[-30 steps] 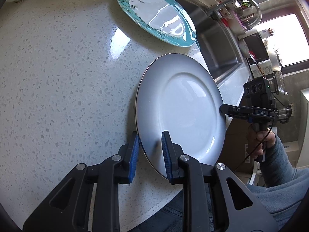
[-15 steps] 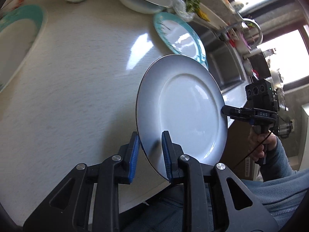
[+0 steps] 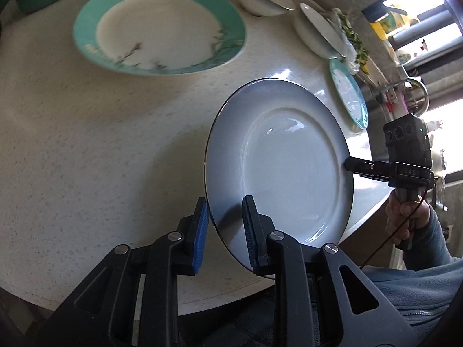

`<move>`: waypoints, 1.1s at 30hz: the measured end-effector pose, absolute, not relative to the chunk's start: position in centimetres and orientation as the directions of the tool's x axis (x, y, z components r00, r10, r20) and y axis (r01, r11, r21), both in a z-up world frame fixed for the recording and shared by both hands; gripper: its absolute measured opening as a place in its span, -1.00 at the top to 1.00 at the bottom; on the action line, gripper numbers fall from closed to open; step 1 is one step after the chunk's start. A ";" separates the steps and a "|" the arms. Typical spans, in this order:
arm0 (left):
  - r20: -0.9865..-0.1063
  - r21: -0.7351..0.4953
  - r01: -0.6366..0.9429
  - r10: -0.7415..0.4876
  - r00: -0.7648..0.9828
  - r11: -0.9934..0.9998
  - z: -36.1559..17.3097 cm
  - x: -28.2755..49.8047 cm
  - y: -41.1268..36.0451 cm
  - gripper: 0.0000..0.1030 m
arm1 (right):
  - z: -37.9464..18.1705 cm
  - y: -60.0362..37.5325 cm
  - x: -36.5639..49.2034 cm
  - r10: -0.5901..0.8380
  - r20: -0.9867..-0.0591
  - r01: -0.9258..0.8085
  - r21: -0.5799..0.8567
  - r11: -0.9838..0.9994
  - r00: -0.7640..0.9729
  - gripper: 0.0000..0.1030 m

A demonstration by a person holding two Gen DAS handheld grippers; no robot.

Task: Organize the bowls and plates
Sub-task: 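Lift the white plate with both tools and carry it along the counter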

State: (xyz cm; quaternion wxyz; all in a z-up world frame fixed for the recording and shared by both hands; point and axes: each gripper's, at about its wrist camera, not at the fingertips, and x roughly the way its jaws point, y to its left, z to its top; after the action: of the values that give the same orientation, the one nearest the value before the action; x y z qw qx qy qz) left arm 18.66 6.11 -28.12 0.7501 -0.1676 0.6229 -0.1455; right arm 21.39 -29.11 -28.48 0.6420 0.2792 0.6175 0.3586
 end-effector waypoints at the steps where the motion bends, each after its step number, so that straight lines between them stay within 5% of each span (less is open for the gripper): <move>1: -0.886 -0.433 0.006 -0.426 0.180 0.902 -28.5 18.5 6.9 0.59 | -28.6 -28.8 21.4 0.803 -0.596 -0.117 0.799 0.589 -0.024 0.76; 27: -0.899 -0.409 -0.002 -0.403 0.170 0.913 -30.9 19.6 10.1 0.56 | -29.8 -26.3 21.6 0.714 -0.700 -0.137 0.708 0.693 -0.008 0.69; 29: -0.892 -0.424 -0.012 -0.415 0.181 0.906 -30.9 19.5 10.6 0.44 | -29.6 -26.0 21.6 0.709 -0.705 -0.145 0.702 0.697 -0.007 0.66; 33: -0.886 -0.422 0.004 -0.414 0.208 0.906 -30.5 19.3 10.9 -0.28 | -29.1 -25.3 21.2 0.676 -0.736 -0.184 0.664 0.725 0.010 0.64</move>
State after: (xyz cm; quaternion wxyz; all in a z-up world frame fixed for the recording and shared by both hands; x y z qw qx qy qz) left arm 19.29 10.94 -30.50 0.7592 -0.1667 0.6139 -0.1377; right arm 21.20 -25.29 -29.10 0.6831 0.1955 0.6292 0.3151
